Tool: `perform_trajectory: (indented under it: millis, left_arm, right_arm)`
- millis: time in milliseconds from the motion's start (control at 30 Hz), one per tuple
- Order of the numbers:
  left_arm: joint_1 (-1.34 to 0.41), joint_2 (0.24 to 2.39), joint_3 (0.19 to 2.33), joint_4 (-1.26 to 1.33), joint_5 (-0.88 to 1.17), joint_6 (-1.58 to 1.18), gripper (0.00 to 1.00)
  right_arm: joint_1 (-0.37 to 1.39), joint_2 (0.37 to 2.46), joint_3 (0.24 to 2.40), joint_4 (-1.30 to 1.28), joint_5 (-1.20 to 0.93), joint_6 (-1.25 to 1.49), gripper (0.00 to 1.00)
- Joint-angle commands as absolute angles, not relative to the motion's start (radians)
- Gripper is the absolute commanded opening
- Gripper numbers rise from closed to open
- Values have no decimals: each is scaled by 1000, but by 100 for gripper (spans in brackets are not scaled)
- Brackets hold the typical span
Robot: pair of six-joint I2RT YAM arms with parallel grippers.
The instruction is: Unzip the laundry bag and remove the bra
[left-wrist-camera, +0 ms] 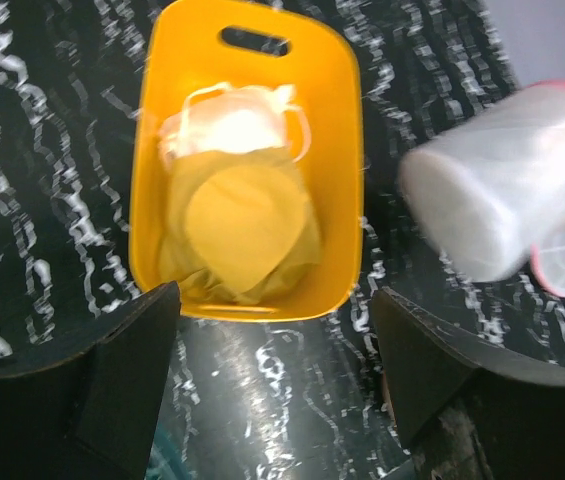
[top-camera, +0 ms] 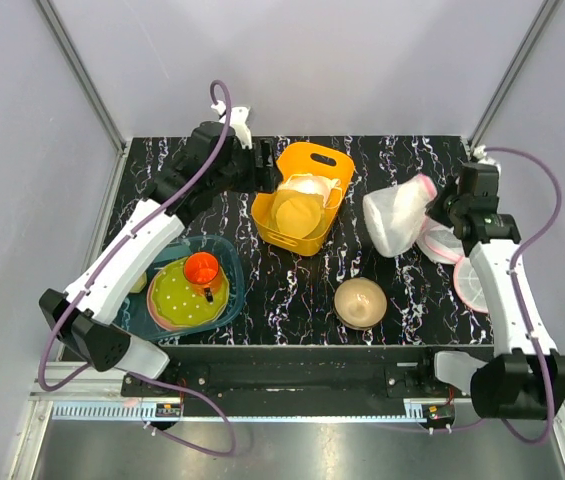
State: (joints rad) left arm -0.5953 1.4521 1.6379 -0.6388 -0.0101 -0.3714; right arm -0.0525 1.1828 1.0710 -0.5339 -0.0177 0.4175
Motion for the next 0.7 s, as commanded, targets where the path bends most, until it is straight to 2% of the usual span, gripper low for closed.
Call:
perform_trajectory:
  millis: [0,67,200,300,367,400,433,467,533,667]
  left_arm:
    - [-525,1416,1583,-638,-34,-338,81]
    - [-502,1414,1566,-644,-38,-327,80]
    - [-480,1401,1519,-652,-37,-325,80]
    - [-477,1391,1491,-656,-63,-302,81]
    - [-468,1388,1485,-667,-83,-293,81]
    - [-465,1381,1482,-670,-81,-290,81]
    - [-462,1376,1479,-673,-81,-284,81]
    - [-459,1371,1476,-678,-80,-282,81]
    - [-457,1361,1473,-680,-77,-279,81]
    - [-456,1367,1491,-680,-58,-282,82]
  right_arm:
    - [46,1127,1268,-688,343,290,0]
    - [154,1143,1350,-741,415,265,0]
    - [442,1242,1428,-768,859,172,0]
    - [587,1427,1424,-734,1006,117,0]
    - [652,1512,1422,-724,1017,100,0]
    - [696,1587,1431,-736,968,107,9]
    - [713,1618,1466,-758,933,123,62]
    - [724,1640,1485,-782,895,149,80]
    - [727,1620,1470,-753,766,176,99]
    - [654,1425,1367,-602,579,218,100]
